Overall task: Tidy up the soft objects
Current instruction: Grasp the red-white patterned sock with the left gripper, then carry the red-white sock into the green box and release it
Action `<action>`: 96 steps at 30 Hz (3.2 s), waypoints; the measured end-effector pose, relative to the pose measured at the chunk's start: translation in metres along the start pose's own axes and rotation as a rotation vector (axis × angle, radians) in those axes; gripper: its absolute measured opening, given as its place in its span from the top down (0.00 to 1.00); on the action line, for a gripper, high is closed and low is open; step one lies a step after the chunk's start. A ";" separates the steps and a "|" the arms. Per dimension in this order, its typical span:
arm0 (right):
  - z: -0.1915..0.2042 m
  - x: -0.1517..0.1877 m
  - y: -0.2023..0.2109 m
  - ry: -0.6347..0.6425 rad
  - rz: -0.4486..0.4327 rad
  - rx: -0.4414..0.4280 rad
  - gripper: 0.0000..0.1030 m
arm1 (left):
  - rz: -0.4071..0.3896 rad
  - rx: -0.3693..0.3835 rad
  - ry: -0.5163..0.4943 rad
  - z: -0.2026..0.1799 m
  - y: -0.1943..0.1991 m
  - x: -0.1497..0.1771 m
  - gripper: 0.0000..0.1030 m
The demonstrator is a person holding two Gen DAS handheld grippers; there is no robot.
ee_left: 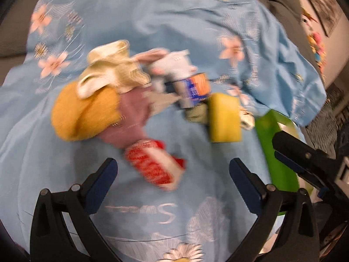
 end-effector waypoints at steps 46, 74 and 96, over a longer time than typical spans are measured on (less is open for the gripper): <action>0.057 0.029 -0.071 -0.009 0.220 -0.280 0.58 | -0.097 0.195 -0.140 -0.037 0.032 0.011 0.63; -0.105 0.001 0.095 -0.232 -0.139 -0.125 0.61 | -0.071 0.398 -0.502 -0.260 0.016 0.045 0.63; -0.230 0.016 0.127 -0.523 -0.144 0.176 0.61 | 0.188 0.474 -0.578 -0.352 -0.054 0.081 0.58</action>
Point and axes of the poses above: each gripper's, at about its wrist camera, not at the fingertips, and y roughly against the way its jaws point, z to its left, x to its underside, the point moved 3 cm from there along -y, roughly the way its jaws point, and after that the axes turned 5 degrees about -x, right-handed, at the moved point
